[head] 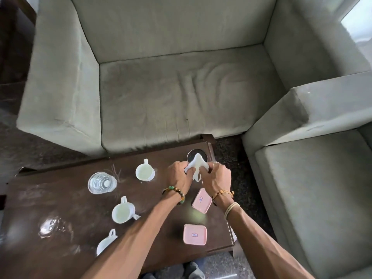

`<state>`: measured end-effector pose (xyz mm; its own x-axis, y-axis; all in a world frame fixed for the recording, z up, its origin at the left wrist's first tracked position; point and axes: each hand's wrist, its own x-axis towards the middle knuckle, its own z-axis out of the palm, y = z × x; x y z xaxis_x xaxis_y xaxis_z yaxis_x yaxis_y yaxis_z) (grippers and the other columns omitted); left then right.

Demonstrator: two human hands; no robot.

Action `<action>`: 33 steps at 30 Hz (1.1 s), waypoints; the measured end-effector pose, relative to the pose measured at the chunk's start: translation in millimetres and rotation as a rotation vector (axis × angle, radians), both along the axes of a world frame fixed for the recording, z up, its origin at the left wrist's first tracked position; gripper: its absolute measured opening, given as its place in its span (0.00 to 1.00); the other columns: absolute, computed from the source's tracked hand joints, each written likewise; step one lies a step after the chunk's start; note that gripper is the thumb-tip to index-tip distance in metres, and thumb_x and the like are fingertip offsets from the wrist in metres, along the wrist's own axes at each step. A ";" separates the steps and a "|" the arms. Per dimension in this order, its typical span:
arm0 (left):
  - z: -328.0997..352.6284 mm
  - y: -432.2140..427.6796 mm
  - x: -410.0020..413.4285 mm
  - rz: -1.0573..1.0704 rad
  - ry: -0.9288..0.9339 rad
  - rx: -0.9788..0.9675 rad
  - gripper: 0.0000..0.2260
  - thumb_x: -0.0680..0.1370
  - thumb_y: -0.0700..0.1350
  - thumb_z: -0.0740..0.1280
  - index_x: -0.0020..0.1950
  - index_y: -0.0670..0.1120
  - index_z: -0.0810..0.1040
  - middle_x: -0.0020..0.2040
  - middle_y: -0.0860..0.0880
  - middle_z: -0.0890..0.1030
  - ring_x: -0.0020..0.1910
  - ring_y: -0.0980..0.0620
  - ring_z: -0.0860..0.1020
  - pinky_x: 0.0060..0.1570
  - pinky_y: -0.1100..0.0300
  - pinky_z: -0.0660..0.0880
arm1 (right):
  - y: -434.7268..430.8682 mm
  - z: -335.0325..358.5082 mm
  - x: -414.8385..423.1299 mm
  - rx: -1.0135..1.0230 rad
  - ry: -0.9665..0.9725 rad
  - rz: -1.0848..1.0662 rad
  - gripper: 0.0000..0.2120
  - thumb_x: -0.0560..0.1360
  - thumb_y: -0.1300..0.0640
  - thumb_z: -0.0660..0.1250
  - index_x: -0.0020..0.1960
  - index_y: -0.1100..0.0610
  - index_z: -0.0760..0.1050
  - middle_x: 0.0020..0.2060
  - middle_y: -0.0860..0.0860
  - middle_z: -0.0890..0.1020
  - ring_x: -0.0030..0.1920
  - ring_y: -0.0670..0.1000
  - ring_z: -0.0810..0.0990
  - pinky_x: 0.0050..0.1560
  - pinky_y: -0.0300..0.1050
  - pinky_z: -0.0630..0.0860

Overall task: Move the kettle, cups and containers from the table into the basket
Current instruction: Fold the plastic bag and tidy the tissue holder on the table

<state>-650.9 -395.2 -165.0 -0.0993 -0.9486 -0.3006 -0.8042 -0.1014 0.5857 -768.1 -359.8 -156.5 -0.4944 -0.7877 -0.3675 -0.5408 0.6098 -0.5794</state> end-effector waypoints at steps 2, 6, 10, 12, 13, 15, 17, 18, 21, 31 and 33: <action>-14.2 -13.3 -7.2 -0.017 -0.031 -0.023 0.13 0.75 0.51 0.67 0.34 0.48 0.71 0.35 0.51 0.72 0.35 0.50 0.69 0.31 0.57 0.53 | -14.0 -16.3 -7.8 -0.004 0.003 -0.021 0.13 0.73 0.54 0.65 0.33 0.59 0.76 0.26 0.50 0.77 0.29 0.50 0.73 0.31 0.43 0.65; -39.4 -40.1 -21.0 -0.028 -0.034 -0.066 0.08 0.75 0.51 0.66 0.40 0.48 0.79 0.37 0.53 0.72 0.35 0.52 0.68 0.29 0.62 0.55 | -39.2 -43.3 -18.9 -0.055 0.017 -0.040 0.12 0.74 0.52 0.66 0.33 0.53 0.76 0.28 0.44 0.75 0.28 0.43 0.70 0.28 0.30 0.62; -71.9 -53.7 -29.1 -0.035 0.000 -0.082 0.07 0.76 0.49 0.67 0.43 0.47 0.80 0.38 0.52 0.74 0.37 0.50 0.73 0.34 0.60 0.62 | -55.0 -72.1 -22.1 -0.071 0.021 -0.048 0.08 0.76 0.51 0.66 0.45 0.50 0.84 0.35 0.46 0.80 0.32 0.46 0.71 0.31 0.33 0.62; -89.1 -55.1 -30.0 -0.056 0.006 -0.094 0.07 0.76 0.49 0.67 0.45 0.47 0.81 0.38 0.52 0.75 0.38 0.50 0.74 0.35 0.61 0.63 | -58.1 -87.9 -23.5 -0.067 0.025 -0.049 0.08 0.76 0.50 0.66 0.48 0.49 0.84 0.37 0.47 0.82 0.32 0.44 0.71 0.31 0.37 0.63; -96.3 -55.1 -29.8 -0.064 -0.001 -0.102 0.07 0.77 0.49 0.67 0.46 0.48 0.82 0.40 0.51 0.76 0.38 0.50 0.75 0.35 0.61 0.65 | -58.1 -93.8 -24.2 -0.065 0.025 -0.049 0.08 0.77 0.50 0.66 0.49 0.49 0.84 0.38 0.48 0.82 0.32 0.45 0.72 0.31 0.37 0.63; -110.0 -54.1 -28.5 -0.075 -0.051 -0.120 0.07 0.77 0.50 0.66 0.48 0.49 0.82 0.43 0.50 0.79 0.41 0.49 0.76 0.35 0.59 0.71 | -56.8 -106.5 -25.0 -0.065 0.035 -0.029 0.08 0.77 0.51 0.66 0.49 0.49 0.84 0.40 0.50 0.83 0.36 0.49 0.76 0.33 0.39 0.67; -120.2 -53.7 -26.7 -0.104 -0.128 -0.175 0.06 0.77 0.49 0.66 0.48 0.50 0.81 0.44 0.50 0.80 0.43 0.48 0.76 0.37 0.56 0.76 | -55.0 -118.6 -25.5 -0.069 0.078 0.019 0.09 0.77 0.51 0.66 0.49 0.50 0.84 0.44 0.53 0.81 0.44 0.55 0.78 0.41 0.46 0.73; -123.3 -53.6 -25.7 -0.120 -0.150 -0.210 0.05 0.76 0.48 0.66 0.48 0.50 0.82 0.44 0.50 0.80 0.44 0.47 0.76 0.37 0.55 0.76 | -54.5 -122.8 -25.1 -0.063 0.108 0.046 0.10 0.78 0.51 0.65 0.50 0.51 0.84 0.46 0.54 0.80 0.47 0.57 0.76 0.47 0.49 0.74; -130.2 -52.4 -25.2 -0.145 -0.142 -0.270 0.04 0.74 0.47 0.69 0.46 0.50 0.82 0.44 0.51 0.78 0.45 0.47 0.74 0.34 0.56 0.76 | -53.8 -133.9 -23.5 -0.044 0.174 0.086 0.12 0.78 0.49 0.64 0.50 0.53 0.84 0.49 0.54 0.77 0.49 0.56 0.72 0.51 0.49 0.71; -129.6 -54.6 -22.3 -0.063 -0.094 -0.254 0.04 0.74 0.51 0.70 0.45 0.52 0.81 0.47 0.53 0.71 0.47 0.52 0.71 0.33 0.61 0.69 | -58.4 -128.4 -22.6 -0.062 0.216 -0.003 0.12 0.76 0.47 0.68 0.52 0.54 0.84 0.64 0.51 0.73 0.60 0.58 0.69 0.59 0.55 0.66; -131.8 -57.3 -22.0 -0.071 -0.105 -0.259 0.04 0.74 0.51 0.69 0.44 0.51 0.81 0.47 0.53 0.71 0.47 0.51 0.71 0.33 0.61 0.69 | -58.9 -131.2 -23.6 -0.021 0.227 0.018 0.13 0.77 0.47 0.68 0.53 0.54 0.84 0.67 0.51 0.72 0.64 0.58 0.67 0.62 0.56 0.65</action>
